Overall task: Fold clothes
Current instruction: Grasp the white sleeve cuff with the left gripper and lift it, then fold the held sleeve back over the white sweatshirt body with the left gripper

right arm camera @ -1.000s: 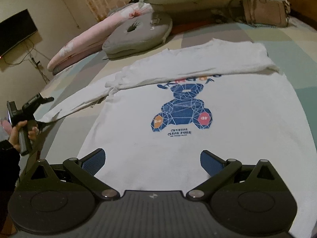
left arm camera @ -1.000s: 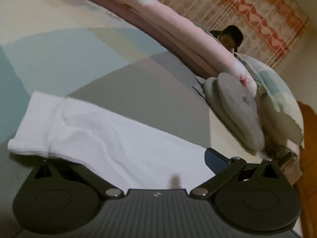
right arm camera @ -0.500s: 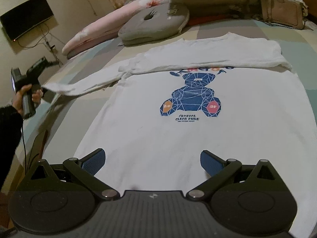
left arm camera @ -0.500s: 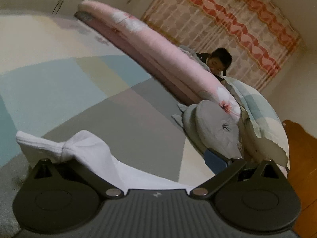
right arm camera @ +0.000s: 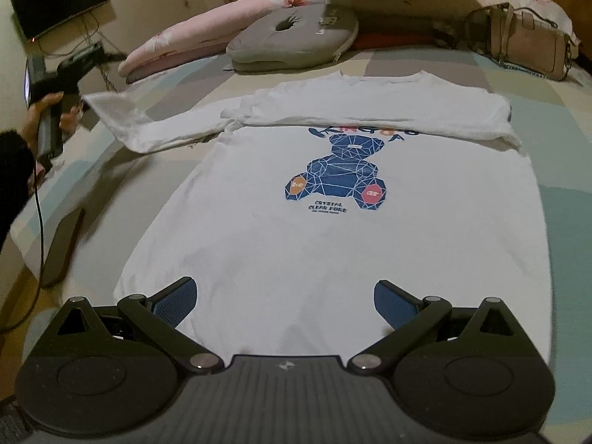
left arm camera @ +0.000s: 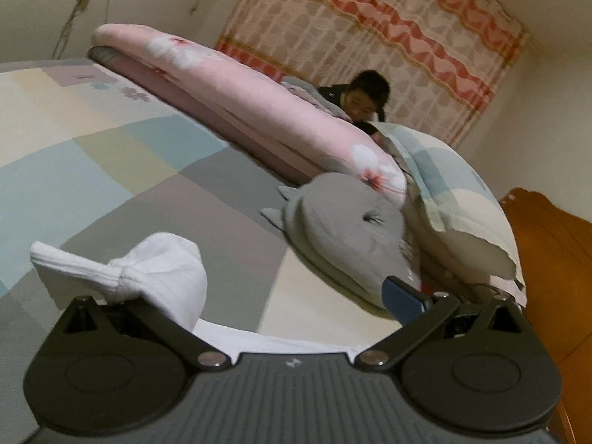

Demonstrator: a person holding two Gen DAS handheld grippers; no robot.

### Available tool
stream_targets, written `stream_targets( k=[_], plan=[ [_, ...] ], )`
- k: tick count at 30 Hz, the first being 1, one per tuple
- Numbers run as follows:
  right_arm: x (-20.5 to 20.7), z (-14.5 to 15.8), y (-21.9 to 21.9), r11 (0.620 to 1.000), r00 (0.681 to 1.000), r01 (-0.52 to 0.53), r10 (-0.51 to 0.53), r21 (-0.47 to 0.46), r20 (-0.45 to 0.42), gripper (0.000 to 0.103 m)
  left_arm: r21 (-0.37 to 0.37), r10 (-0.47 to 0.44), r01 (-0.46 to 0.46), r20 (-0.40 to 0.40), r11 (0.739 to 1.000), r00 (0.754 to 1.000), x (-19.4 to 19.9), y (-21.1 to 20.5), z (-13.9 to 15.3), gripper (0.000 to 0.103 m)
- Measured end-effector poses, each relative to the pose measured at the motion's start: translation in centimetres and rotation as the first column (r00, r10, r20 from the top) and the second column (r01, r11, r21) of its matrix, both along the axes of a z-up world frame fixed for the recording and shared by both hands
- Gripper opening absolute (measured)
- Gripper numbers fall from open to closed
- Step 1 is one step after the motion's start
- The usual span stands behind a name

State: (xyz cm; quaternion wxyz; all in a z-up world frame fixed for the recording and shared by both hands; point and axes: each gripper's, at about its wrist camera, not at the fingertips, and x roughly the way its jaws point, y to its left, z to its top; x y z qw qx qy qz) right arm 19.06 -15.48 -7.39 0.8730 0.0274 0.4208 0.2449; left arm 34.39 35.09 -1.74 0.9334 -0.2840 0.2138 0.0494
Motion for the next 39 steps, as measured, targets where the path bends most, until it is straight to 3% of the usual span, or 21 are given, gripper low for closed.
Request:
stream_targets(
  k=[21,39],
  plan=[
    [-3.2,0.2,-3.7,1.0,1.0,-0.018,0.018,-0.004,-0.004,0.103,0.011,-0.114,0.114,-0.029,0.993,0.993,4.1,-9.8,5.9,0.102],
    [-4.0,-0.5,-7.9,0.998,0.999,0.046,-0.046,0.052,-0.002,0.103,0.092,-0.25,0.254,-0.053,0.963,0.967,9.6,-22.6,8.8,0.102]
  ],
)
